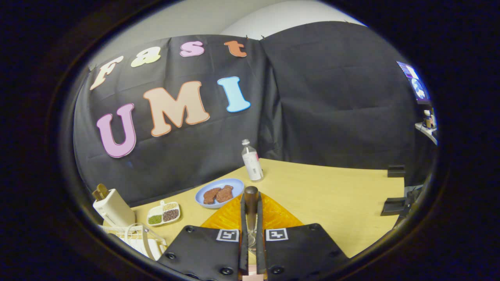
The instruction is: Take the plate from the dish rack, then take the spoon from the basket and place it into the plate.
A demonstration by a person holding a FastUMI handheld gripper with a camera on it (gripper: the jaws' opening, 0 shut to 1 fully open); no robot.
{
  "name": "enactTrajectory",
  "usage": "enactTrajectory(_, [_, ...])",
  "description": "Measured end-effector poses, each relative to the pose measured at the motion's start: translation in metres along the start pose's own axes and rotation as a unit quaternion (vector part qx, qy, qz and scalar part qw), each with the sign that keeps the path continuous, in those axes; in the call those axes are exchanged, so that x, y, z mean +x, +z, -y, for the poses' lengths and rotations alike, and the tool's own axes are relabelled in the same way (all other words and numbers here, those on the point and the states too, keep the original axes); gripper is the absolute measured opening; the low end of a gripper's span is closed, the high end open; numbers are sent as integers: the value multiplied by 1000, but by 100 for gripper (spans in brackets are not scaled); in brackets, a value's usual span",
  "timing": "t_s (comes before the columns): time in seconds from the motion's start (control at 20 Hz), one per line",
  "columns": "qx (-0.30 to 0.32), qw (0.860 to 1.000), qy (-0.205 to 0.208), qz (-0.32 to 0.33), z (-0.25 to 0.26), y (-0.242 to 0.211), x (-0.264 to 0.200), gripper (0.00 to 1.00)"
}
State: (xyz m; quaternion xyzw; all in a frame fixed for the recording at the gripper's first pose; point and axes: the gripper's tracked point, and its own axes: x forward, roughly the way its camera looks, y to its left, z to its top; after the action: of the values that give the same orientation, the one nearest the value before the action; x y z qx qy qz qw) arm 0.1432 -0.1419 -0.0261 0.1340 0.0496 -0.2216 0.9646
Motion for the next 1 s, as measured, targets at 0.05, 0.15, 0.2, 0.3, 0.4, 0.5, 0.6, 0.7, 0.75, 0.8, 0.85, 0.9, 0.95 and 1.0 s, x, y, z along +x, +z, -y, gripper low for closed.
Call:
enactTrajectory(0.05, [-3, 1000, 1, 5, -2, 6, -2, 11])
enactTrajectory(0.15, [-10, 1000, 1, 19, -6, 21, -9, 11])
enactTrajectory(0.2, [-12, 1000, 0, 26, -8, 28, -14, 11])
enactTrajectory(0.3, [-21, 999, -4, 39, -9, 43, -25, 11])
enactTrajectory(0.4, [-27, 998, 1, 50, -15, 56, -39, 11])
enactTrajectory(0.5, [-30, 998, -2, 55, -15, 62, -52, 11])
enactTrajectory(0.6, [-35, 998, -5, 50, -14, 61, -70, 11])
enactTrajectory(0.7, [-35, 998, -6, 52, -12, 65, -89, 11])
enactTrajectory(0.75, [-36, 998, -5, 48, -11, 60, -98, 11])
enactTrajectory(0.8, [-37, 999, -5, 40, -10, 54, -107, 11])
enactTrajectory(0.85, [-40, 999, -4, 26, -9, 44, -115, 11])
enactTrajectory(0.9, [-42, 999, -2, 11, -8, 33, -123, 11])
enactTrajectory(0.95, [-44, 999, 0, -4, -6, 21, -129, 11])
enactTrajectory(1.0, [-47, 999, 1, -18, -5, 11, -135, 11])
